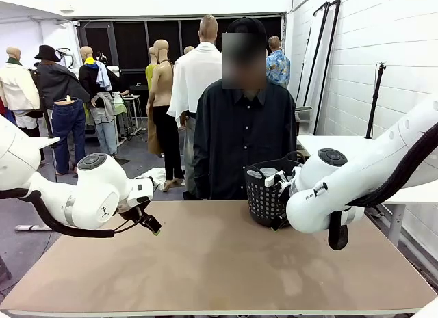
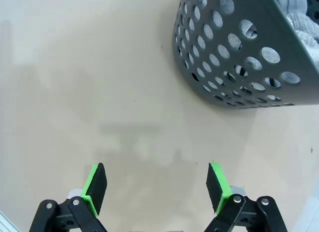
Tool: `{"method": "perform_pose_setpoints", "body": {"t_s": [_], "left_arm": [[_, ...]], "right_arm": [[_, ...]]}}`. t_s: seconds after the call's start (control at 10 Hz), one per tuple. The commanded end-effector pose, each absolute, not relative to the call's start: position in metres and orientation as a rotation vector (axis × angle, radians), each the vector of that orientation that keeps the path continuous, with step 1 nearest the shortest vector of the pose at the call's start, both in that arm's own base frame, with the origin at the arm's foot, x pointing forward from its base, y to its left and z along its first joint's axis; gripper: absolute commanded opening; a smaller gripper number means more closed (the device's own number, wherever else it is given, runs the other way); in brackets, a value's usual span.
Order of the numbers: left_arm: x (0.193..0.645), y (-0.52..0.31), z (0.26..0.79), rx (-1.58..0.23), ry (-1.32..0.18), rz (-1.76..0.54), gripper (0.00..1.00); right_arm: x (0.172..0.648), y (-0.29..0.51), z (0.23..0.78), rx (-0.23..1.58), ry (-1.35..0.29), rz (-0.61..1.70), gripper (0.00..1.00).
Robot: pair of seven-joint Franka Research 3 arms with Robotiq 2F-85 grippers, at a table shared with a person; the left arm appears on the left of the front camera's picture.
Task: Fold the training pants.
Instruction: Grab both ends of the Training pants handed by a person.
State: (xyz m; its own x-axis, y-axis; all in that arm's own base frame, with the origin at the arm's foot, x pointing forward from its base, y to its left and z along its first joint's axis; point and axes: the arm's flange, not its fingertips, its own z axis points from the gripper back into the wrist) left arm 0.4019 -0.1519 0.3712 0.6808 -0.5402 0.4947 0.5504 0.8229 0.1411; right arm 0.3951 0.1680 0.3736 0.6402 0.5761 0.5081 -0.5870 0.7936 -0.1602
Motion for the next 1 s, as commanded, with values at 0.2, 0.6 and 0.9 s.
{"method": "perform_pose_setpoints", "body": {"t_s": [0.2, 0.6, 0.9], "left_arm": [[0.402, -0.151, 0.371, -0.020, -0.549, -0.609, 1.00], [0.402, -0.152, 0.371, -0.020, -0.549, -0.612, 1.00], [0.404, -0.153, 0.410, 0.002, -0.548, -0.615, 1.00]], "right_arm": [[0.395, 0.168, 0.374, 0.021, -0.572, 0.663, 1.00], [0.395, 0.168, 0.374, 0.020, -0.572, 0.663, 1.00], [0.397, 0.166, 0.409, 0.076, -0.568, 0.655, 1.00]]}}
